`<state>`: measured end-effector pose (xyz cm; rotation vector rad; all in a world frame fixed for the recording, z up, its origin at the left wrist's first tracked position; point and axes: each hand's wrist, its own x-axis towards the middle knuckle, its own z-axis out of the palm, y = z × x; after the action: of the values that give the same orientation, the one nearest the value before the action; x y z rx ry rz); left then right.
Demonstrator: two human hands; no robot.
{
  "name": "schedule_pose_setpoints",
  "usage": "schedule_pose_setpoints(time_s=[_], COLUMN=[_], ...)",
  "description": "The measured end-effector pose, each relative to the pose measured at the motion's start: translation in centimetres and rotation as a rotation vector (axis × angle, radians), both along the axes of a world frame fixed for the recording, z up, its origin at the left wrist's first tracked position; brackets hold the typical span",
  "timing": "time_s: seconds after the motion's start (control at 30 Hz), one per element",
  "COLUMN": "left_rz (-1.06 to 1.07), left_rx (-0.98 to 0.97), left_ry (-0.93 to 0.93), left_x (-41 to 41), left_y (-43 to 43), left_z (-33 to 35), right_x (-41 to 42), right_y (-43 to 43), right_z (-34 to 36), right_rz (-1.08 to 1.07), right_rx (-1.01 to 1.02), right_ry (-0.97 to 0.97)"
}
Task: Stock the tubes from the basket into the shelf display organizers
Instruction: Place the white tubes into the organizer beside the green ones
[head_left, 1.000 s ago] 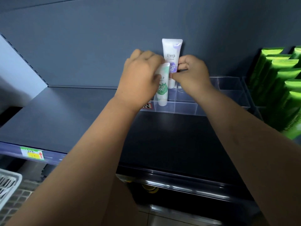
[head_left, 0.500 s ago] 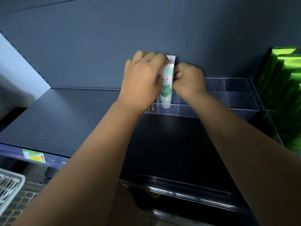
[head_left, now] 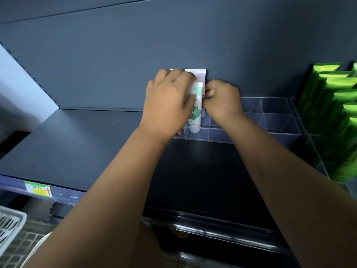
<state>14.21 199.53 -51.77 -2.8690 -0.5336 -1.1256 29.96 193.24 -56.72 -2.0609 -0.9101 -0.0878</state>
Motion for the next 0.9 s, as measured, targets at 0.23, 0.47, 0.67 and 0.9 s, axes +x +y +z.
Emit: schedule_pose_setpoints(time_s=[0.23, 0.47, 0.67, 0.9], left_rz=[0.042, 0.043, 0.153, 0.286], left_rx=[-0.024, -0.031, -0.116, -0.154], left_ry=[0.028, 0.007, -0.018, 0.0], left_x=[0.0, -0.4, -2.7, -8.1], left_y=[0.0, -0.1, -0.6, -2.8], left_z=[0.0, 0.2, 0.5, 1.3], right_x=[0.2, -0.1, -3.4, -12.7], right_y=[0.2, -0.9, -5.6, -8.5], right_z=[-0.1, 0.4, 3.2, 6.1], right_rz=[0.008, 0.029, -0.09, 0.016], right_rx=[0.014, -0.049, 0.087, 0.053], right_ry=[0.057, -0.037, -0.078, -0.362])
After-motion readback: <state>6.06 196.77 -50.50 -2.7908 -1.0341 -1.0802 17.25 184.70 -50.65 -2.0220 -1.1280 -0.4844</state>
